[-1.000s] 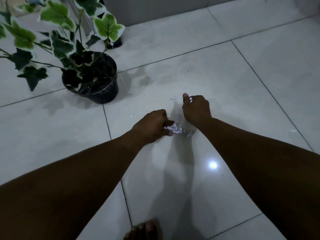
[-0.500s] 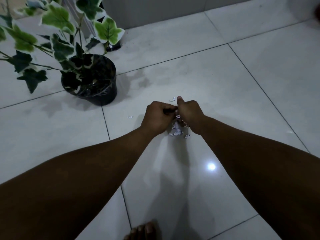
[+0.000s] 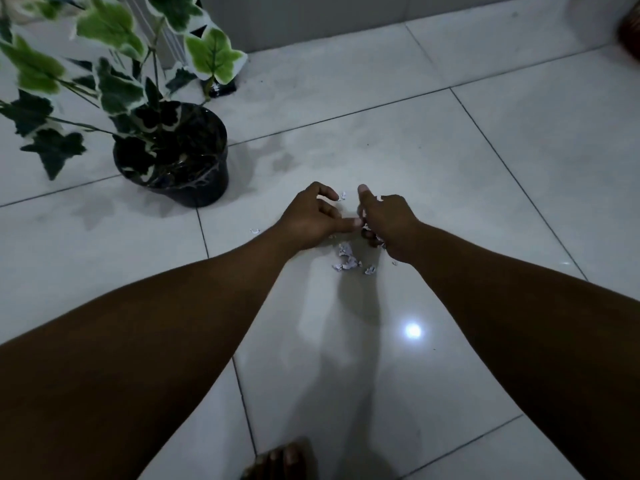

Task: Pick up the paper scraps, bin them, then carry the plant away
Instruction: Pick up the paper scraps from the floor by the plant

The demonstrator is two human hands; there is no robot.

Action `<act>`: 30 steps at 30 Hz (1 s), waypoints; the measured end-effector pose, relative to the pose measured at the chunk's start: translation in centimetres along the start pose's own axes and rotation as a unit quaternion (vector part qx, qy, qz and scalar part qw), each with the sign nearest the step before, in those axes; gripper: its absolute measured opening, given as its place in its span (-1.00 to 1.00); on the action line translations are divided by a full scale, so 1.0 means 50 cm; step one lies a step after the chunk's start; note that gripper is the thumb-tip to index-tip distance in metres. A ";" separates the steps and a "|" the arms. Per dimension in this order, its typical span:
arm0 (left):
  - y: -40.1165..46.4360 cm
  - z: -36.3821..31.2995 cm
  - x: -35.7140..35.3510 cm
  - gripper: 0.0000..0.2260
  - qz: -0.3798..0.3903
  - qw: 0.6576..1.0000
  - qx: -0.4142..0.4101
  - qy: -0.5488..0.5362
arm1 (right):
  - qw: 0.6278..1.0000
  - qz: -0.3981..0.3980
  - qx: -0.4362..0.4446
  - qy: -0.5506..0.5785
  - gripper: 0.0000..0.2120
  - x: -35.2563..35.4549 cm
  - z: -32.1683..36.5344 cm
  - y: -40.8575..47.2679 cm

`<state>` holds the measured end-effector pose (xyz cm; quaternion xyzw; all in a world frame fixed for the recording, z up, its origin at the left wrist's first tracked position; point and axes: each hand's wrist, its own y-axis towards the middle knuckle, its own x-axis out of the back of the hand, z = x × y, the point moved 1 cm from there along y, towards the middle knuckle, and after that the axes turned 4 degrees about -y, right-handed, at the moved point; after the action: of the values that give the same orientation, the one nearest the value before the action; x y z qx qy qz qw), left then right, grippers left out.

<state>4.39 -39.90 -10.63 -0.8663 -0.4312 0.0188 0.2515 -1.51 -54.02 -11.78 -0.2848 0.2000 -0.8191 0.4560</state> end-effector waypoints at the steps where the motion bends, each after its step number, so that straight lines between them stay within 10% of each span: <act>1: 0.001 0.007 0.009 -0.52 0.012 1.000 -0.002 0.009 | 0.999 -0.029 -0.005 0.020 -0.56 0.010 0.001 0.005; 9: -0.027 0.090 -0.010 -0.34 0.091 0.913 -0.182 0.353 | 0.989 -0.130 -0.041 0.054 -0.51 0.053 -0.028 0.021; 14: -0.020 0.083 -0.046 -0.74 0.105 0.876 -0.210 0.422 | 0.991 -0.109 -0.055 0.055 -0.48 0.031 -0.028 0.018; 22: -0.013 0.044 -0.045 -0.83 -0.097 0.974 -0.155 0.132 | 0.988 -0.032 -0.087 0.126 -0.50 0.009 -0.024 -0.007; 30: -0.031 -0.005 -0.085 -0.85 -0.082 0.968 -0.217 0.100 | 0.984 -0.022 -0.118 0.129 -0.65 0.001 -0.004 -0.020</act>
<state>0.66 -42.44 -10.48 -0.8592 -0.4673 -0.1823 0.1003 -2.30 -53.57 -11.35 -0.2326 0.3462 -0.8297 0.3710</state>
